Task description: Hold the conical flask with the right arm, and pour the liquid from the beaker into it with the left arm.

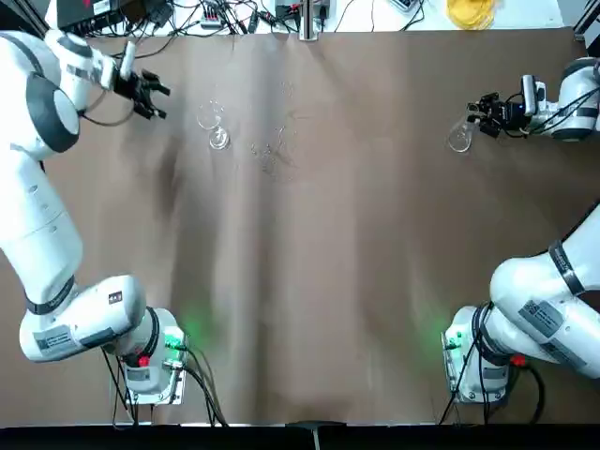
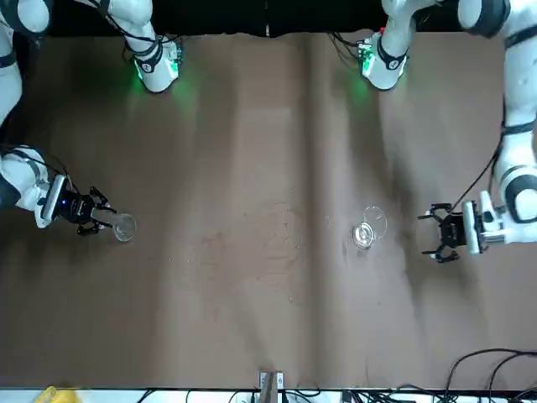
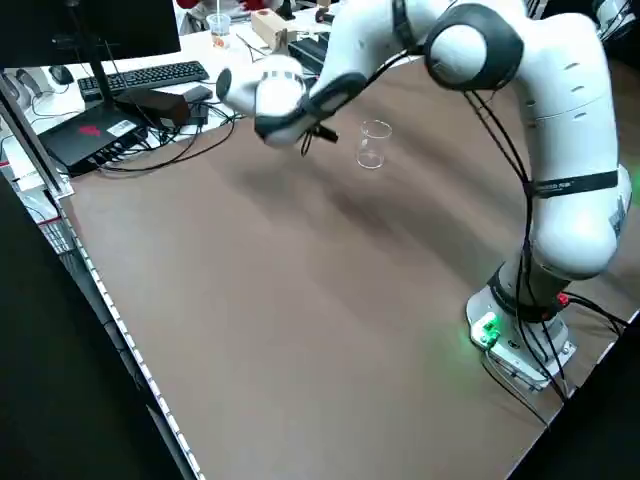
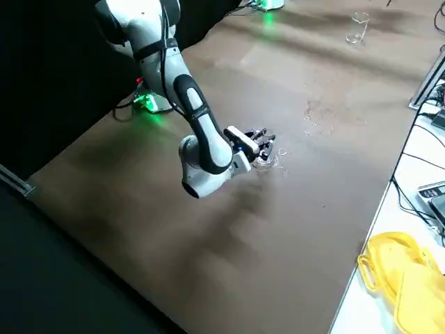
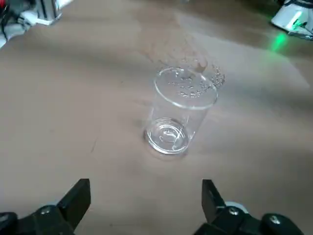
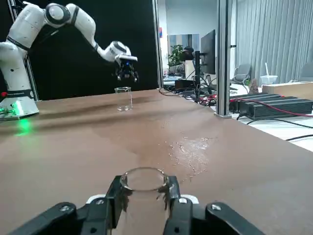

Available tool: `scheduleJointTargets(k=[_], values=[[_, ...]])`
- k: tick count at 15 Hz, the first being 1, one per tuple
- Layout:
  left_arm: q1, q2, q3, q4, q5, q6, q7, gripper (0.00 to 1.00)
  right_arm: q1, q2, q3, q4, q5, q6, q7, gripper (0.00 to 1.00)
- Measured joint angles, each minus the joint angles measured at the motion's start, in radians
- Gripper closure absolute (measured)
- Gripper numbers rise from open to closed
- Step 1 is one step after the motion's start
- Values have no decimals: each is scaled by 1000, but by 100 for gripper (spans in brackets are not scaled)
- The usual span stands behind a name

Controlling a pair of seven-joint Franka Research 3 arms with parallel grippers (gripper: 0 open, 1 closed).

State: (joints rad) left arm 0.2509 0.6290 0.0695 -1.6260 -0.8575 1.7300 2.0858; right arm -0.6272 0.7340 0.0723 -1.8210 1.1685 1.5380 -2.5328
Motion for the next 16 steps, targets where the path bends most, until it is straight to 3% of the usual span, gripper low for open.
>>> scheduleJointTargets(k=[6, 12, 16], values=[[-133, -204, -3, -2, 313, 21, -616, 0, -9, 1, 0, 3, -2, 0, 0, 56], [-267, -339, -6, -14, 595, 13, -1286, 0, -38, 1, 0, 13, -2, -68, 0, 5], [-328, -407, -6, -18, 712, -60, -1686, 0, -80, 1, 0, 40, -2, -73, 27, 4]])
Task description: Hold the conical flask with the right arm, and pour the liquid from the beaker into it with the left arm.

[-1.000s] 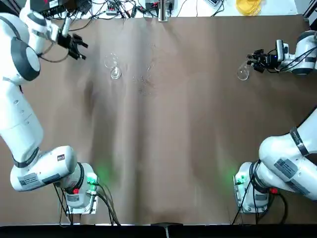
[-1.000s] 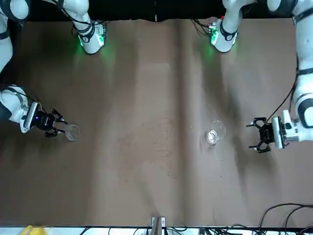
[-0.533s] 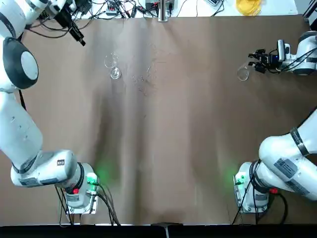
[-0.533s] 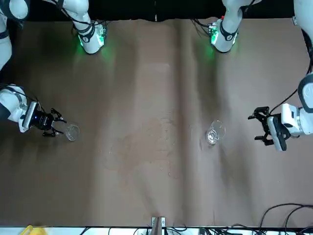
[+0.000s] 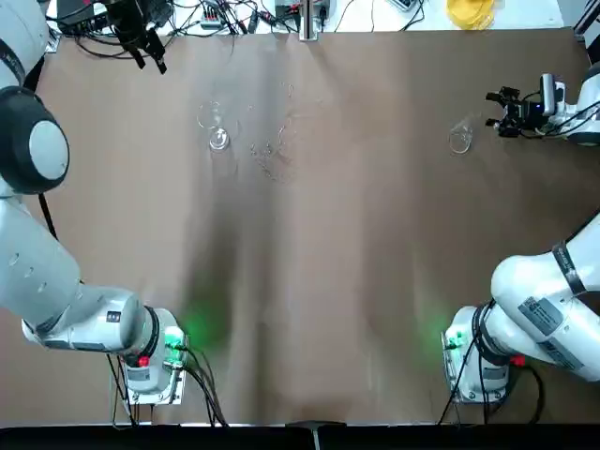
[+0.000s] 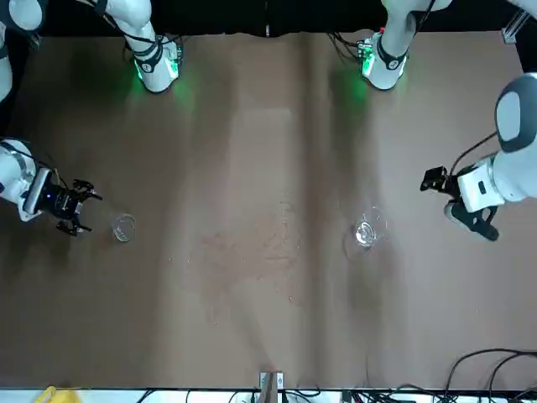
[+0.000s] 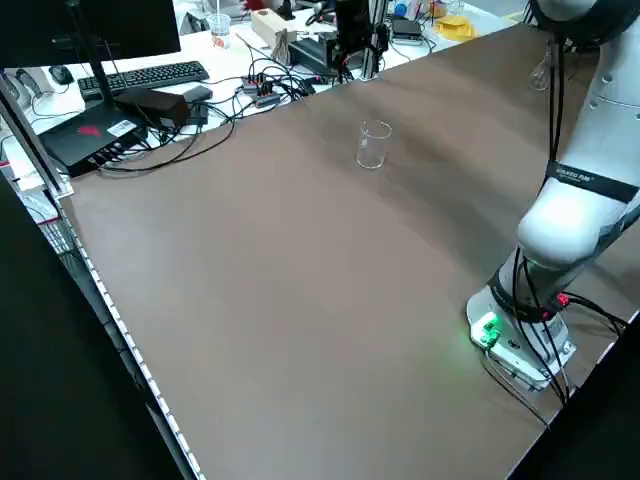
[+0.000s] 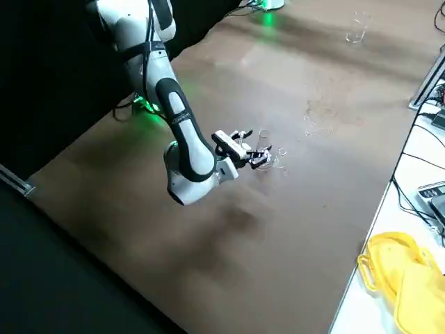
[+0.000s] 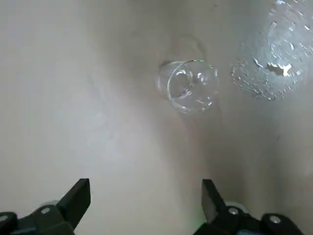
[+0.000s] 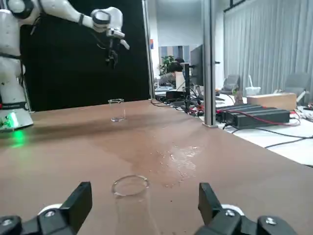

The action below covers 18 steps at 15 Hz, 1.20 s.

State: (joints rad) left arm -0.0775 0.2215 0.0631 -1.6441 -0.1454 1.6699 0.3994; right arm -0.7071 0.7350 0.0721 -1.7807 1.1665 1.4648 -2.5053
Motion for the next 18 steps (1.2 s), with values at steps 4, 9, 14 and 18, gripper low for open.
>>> scheduleJointTargets(k=[4, 9, 14, 18], values=[[-27, -89, 0, -1, 39, -33, -277, 0, 3, -11, 12, 100, -57, -4, 241, 4], [-23, -258, 0, -6, 47, -66, -484, 0, 36, -100, 27, 300, -186, -11, 727, 5], [-32, -259, -8, -21, 139, -63, -564, 0, 150, -230, 29, 340, -359, 14, 1039, 5], [-41, -236, -16, -21, 167, -59, -567, 0, 225, -311, 29, 342, -510, 53, 1236, 5]])
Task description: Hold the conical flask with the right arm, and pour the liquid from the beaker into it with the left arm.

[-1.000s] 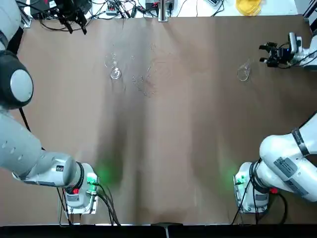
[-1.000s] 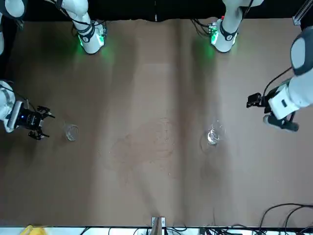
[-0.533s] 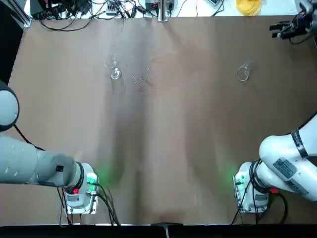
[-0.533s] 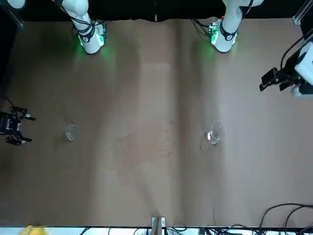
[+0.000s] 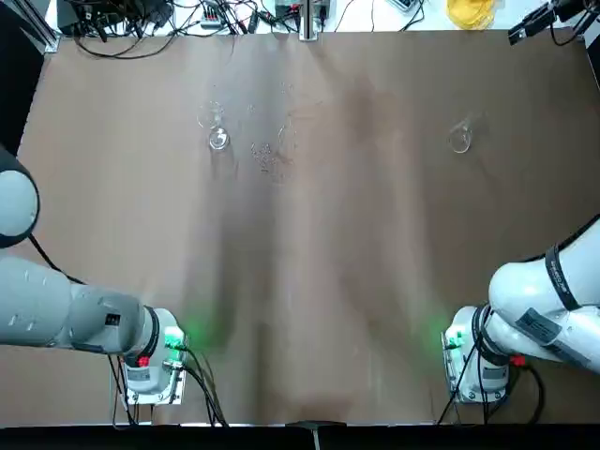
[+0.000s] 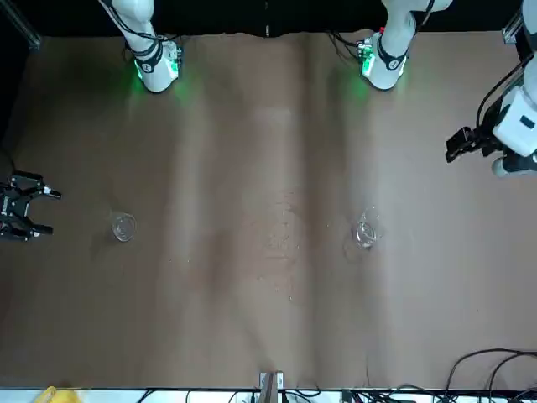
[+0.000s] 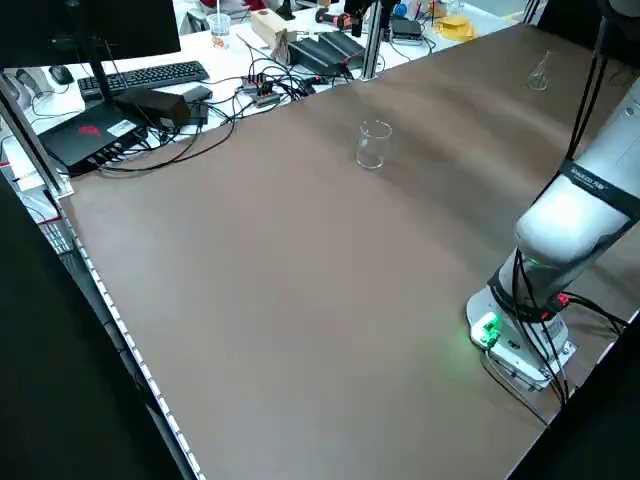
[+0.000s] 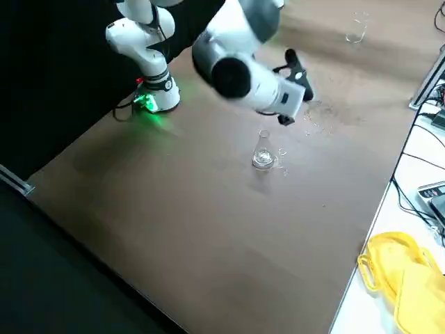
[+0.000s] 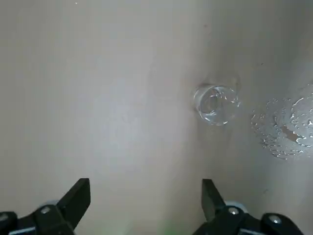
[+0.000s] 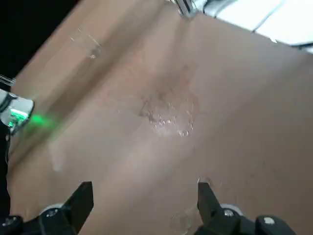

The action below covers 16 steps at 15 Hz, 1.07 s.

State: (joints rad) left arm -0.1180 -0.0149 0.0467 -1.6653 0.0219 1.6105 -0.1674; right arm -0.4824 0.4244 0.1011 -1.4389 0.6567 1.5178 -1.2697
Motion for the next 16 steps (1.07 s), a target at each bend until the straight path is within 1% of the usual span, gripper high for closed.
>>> scheduleJointTargets(k=[5, 8, 10, 12, 13, 15, 16], values=[[-1, 16, -6, 4, 7, 10, 5, 0, 118, -83, 0, 1, -154, 28, 272, 5], [-2, 16, -11, 9, 7, 9, 11, 0, 202, -125, 1, 1, -243, 47, 476, 5], [-2, 16, -17, 11, 3, 9, 11, 0, 258, -149, 1, 1, -327, 54, 615, 4], [-2, 15, -21, 12, -1, 9, 11, 0, 305, -165, 1, 1, -388, 59, 743, 4], [-2, 15, -23, 12, -2, 8, 11, 0, 333, -177, 1, 1, -421, 67, 837, 4], [-2, 15, -26, 13, -2, 1, 11, 0, 337, -197, -1, 1, -429, 67, 910, 3], [-2, 14, -27, 13, -2, -3, 11, 0, 337, -209, -4, 2, -432, 65, 958, 0]])
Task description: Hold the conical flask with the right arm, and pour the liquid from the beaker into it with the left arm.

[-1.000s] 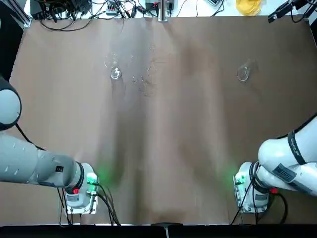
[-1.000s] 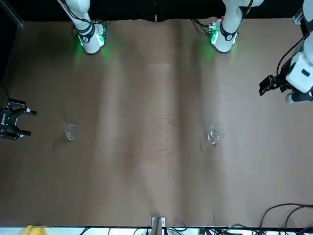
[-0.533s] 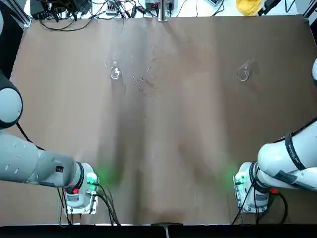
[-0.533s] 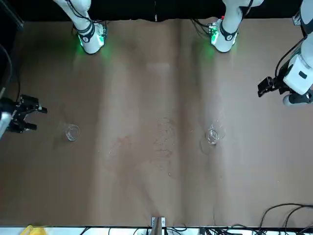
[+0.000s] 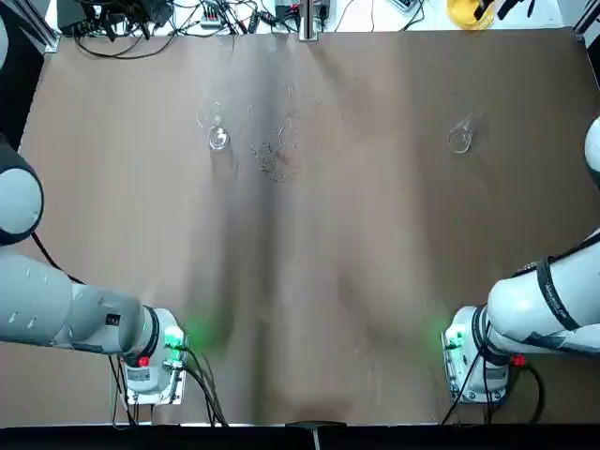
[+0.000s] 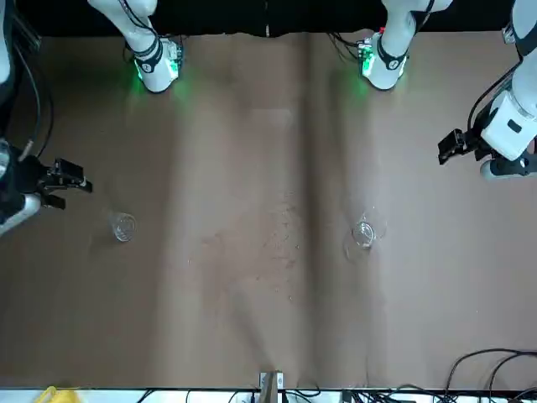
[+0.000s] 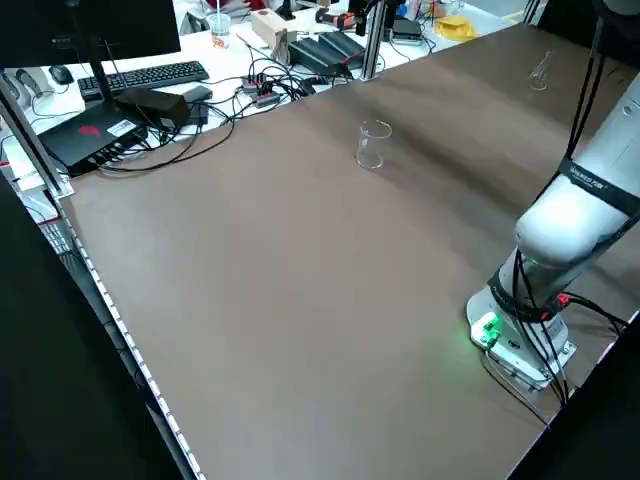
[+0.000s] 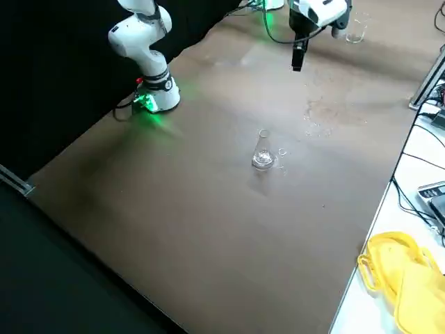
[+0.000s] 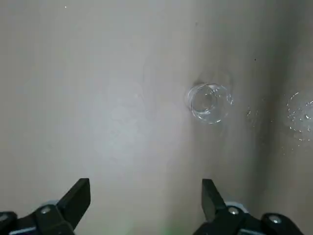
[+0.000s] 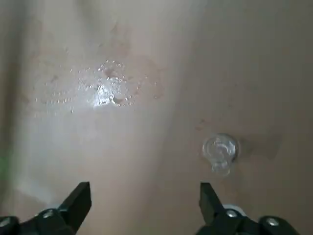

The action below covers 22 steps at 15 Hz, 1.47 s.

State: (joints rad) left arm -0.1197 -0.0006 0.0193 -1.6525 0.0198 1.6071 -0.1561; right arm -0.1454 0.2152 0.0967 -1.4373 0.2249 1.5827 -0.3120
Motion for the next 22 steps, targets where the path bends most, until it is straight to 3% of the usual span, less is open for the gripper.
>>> scheduleJointTargets(k=[4, 15, 22], values=[[2, -1, 0, 0, 0, -4, 0, 0, 0, -32, -4, 0, -30, -42, 85, 0], [7, -5, 0, 6, 0, -8, 0, 0, 2, -80, -10, 0, -68, -130, 109, 0], [5, -6, -2, 8, 0, -8, 0, 0, 148, -114, -45, -30, -156, -126, 186, 0]])
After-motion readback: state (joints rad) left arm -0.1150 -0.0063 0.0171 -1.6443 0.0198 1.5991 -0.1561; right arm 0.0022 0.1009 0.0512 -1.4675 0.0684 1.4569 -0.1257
